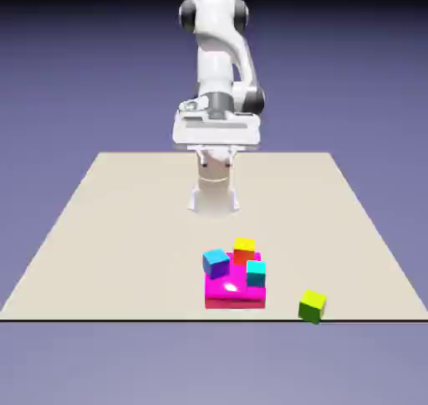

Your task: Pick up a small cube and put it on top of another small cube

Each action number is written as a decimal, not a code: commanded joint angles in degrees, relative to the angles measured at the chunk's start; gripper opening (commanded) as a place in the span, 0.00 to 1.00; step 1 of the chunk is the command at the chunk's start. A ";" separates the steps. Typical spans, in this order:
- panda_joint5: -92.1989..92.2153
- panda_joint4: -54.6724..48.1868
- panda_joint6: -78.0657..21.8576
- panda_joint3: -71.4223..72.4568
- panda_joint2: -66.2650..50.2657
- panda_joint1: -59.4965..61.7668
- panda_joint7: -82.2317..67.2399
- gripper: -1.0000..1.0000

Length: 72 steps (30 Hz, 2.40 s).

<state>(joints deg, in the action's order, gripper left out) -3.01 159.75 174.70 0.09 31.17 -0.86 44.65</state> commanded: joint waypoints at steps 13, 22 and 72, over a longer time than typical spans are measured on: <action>-32.40 -13.51 7.46 0.98 -16.03 -1.87 23.67 0.50; -54.82 -22.86 12.63 1.66 -27.12 -3.16 40.05 0.50; -136.03 -56.90 29.55 6.43 -67.58 -6.49 103.72 0.00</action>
<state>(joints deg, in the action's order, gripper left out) -139.02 102.85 204.31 6.52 -36.41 -7.35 148.35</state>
